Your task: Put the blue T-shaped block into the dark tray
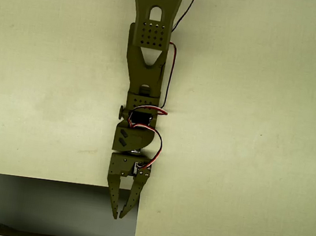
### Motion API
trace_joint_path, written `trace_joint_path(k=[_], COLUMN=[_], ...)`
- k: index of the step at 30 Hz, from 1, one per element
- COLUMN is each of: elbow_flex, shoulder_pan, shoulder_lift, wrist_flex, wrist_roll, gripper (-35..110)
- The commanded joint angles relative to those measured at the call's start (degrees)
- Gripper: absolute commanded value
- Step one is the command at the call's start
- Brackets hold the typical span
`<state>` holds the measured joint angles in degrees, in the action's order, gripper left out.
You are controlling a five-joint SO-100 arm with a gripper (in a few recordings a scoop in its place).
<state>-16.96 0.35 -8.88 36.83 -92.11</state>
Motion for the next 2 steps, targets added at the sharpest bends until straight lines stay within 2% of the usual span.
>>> trace_joint_path(k=[1, 2], elbow_flex=[-0.26, -0.26], shoulder_pan=[0.44, 0.44], shoulder_lift=[0.0, 0.0], wrist_flex=[1.05, 1.05], wrist_roll=[-0.35, -0.35], gripper=[0, 0])
